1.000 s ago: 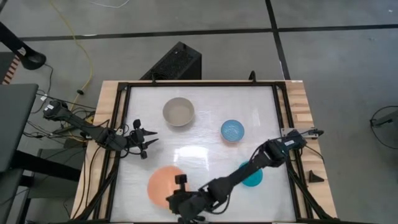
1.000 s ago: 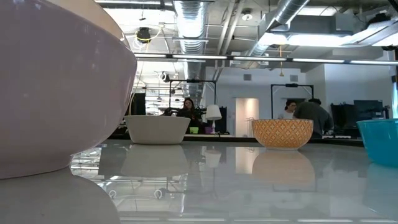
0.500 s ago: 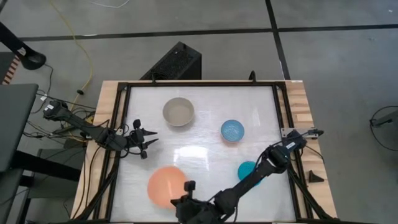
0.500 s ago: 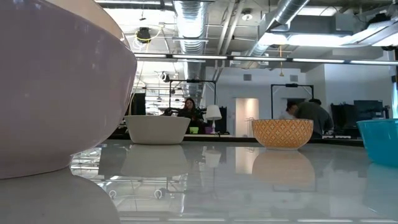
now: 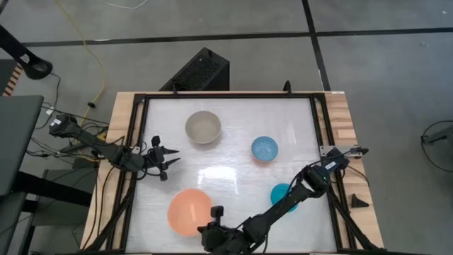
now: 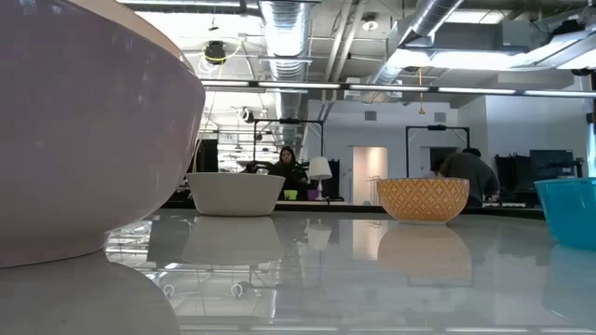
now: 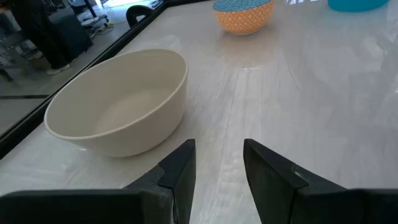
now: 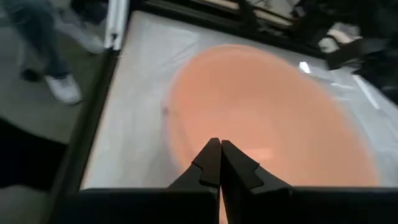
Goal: Nest bowls inside each other
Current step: Stack the bottom orange bowl on top of the white bowl, then stack the gray bowl on top of the orange bowl
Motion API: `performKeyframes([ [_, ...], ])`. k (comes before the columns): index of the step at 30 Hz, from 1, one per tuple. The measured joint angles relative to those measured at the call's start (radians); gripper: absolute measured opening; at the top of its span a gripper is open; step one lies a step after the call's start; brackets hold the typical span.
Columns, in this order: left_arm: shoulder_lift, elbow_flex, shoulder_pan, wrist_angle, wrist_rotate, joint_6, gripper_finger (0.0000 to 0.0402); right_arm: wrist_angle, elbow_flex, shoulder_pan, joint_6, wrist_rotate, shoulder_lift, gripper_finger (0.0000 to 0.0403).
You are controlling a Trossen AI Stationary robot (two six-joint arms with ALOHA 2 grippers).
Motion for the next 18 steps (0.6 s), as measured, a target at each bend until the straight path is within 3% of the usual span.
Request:
performKeyframes([
  [5,0.0,0.0,0.0,0.0,0.0,0.0,0.0125,-0.015,0.0,-0.008,-0.01,-0.032,0.0,0.0025],
  [11,0.0,0.0,0.0,0.0,0.0,0.0,0.0125,-0.047,0.046,-0.03,-0.118,0.051,-0.041,0.0035],
  [15,0.0,0.0,0.0,0.0,0.0,0.0,0.0126,-0.148,0.062,-0.118,-0.162,0.026,-0.133,0.0035],
  [18,0.0,0.0,0.0,0.0,0.0,0.0,0.0125,-0.269,0.062,-0.238,-0.093,-0.071,-0.208,0.0044],
])
